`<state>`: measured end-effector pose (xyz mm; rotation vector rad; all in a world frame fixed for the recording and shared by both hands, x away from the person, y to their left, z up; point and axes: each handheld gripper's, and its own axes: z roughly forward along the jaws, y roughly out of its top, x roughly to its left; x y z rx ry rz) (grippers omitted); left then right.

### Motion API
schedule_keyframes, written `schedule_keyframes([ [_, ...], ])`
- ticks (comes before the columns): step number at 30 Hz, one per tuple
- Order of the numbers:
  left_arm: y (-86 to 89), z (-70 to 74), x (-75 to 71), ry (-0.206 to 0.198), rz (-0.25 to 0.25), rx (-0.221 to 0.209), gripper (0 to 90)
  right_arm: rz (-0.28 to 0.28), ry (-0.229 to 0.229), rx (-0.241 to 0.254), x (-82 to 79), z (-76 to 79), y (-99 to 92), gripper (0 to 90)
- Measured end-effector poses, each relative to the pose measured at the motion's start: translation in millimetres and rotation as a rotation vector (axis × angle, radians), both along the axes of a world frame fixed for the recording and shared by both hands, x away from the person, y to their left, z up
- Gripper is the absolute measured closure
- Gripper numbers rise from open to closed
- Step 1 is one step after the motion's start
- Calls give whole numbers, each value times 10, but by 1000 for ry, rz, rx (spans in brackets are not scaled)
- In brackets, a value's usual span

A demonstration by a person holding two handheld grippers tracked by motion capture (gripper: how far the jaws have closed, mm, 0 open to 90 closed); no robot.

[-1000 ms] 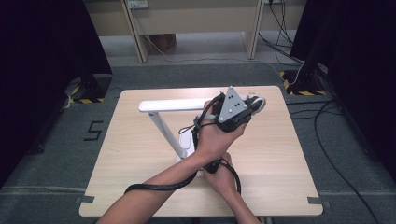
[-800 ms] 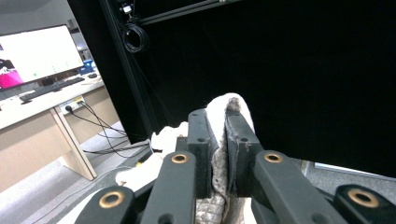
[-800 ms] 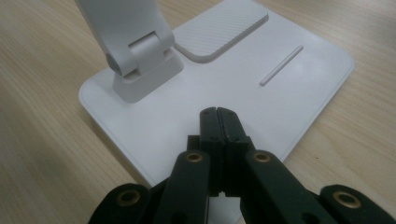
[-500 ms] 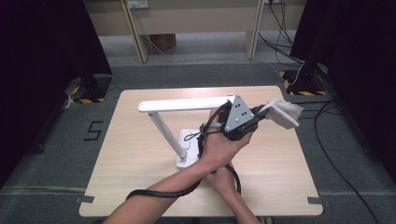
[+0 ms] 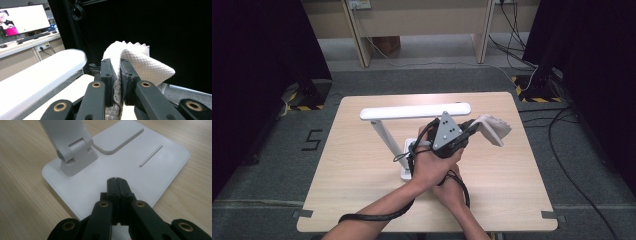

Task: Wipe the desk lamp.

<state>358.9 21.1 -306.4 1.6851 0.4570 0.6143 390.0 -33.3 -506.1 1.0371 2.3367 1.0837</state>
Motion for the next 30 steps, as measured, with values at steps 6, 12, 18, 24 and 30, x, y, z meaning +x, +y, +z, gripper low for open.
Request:
schedule_keyframes([
  [6, 158, -67, -9, 10, 36, -20, 822, -4, 1, 2, -1, -1, 5, 900],
  [12, 243, -119, -10, 8, 69, -47, 824, -4, -1, 2, 1, -2, 7, 900],
  [18, 247, -124, 1, 8, 78, -60, 825, -1, -4, 0, 1, -2, 6, 900],
  [24, 220, -102, 16, 7, 97, -77, 825, -1, -3, 0, 2, -2, 6, 900],
  [30, 213, -118, 27, 14, 113, -93, 825, 0, -3, -1, 3, -1, 4, 900],
])
